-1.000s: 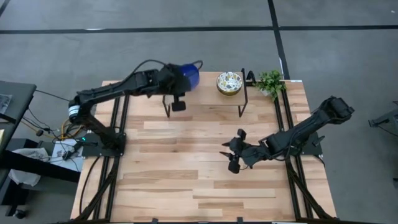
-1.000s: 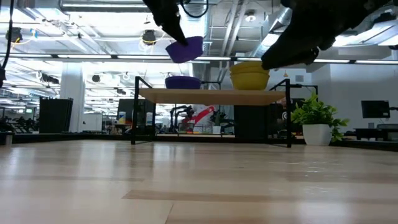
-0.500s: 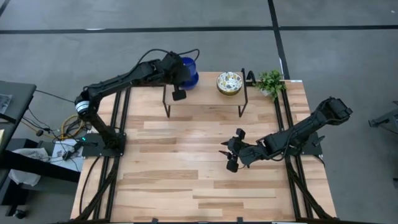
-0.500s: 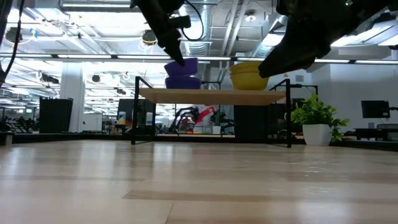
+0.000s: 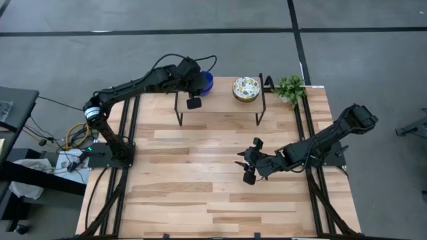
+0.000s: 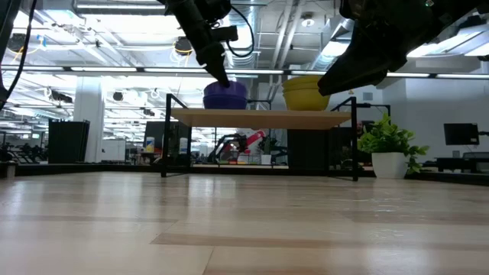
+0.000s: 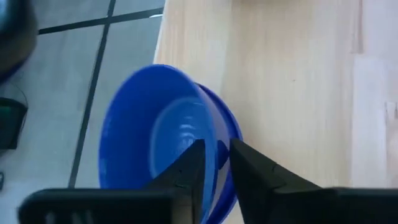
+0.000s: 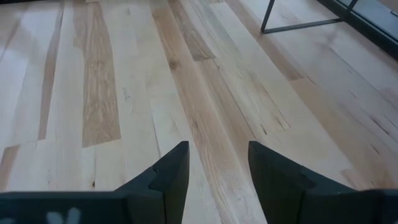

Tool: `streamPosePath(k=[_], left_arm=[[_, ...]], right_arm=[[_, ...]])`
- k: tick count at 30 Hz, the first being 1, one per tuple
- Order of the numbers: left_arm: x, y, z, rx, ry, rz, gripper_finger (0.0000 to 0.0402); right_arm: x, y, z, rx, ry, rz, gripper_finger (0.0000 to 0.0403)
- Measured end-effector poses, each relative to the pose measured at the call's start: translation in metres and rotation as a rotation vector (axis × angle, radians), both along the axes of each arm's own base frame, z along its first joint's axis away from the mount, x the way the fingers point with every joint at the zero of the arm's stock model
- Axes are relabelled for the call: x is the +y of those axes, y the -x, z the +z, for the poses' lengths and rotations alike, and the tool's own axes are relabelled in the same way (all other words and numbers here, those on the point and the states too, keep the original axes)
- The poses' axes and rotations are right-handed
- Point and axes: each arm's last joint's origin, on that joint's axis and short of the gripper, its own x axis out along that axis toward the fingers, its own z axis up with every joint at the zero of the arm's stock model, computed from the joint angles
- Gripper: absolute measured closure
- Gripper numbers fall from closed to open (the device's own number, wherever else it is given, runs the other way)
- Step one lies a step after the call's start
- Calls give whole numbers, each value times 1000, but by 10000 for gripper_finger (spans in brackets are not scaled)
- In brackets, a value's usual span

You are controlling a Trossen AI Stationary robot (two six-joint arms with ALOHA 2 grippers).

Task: Pick & Place Mini bowls
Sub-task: Stack the blue bowl on the blue bowl on the shelf

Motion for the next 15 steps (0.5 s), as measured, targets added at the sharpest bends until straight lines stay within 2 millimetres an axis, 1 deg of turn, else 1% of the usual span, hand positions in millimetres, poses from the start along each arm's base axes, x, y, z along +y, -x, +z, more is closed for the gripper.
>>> streamPosePath(k=[5, 11, 15], left_arm=[[1, 1, 0, 15, -32, 47, 300], [2, 1, 0, 6, -25, 75, 263], [0, 0, 0, 5, -26, 72, 247]], right_arm=[[0, 0, 0, 0, 0, 0, 246], [0, 0, 0, 0, 0, 0, 250], [0, 0, 0, 1, 0, 0, 248]])
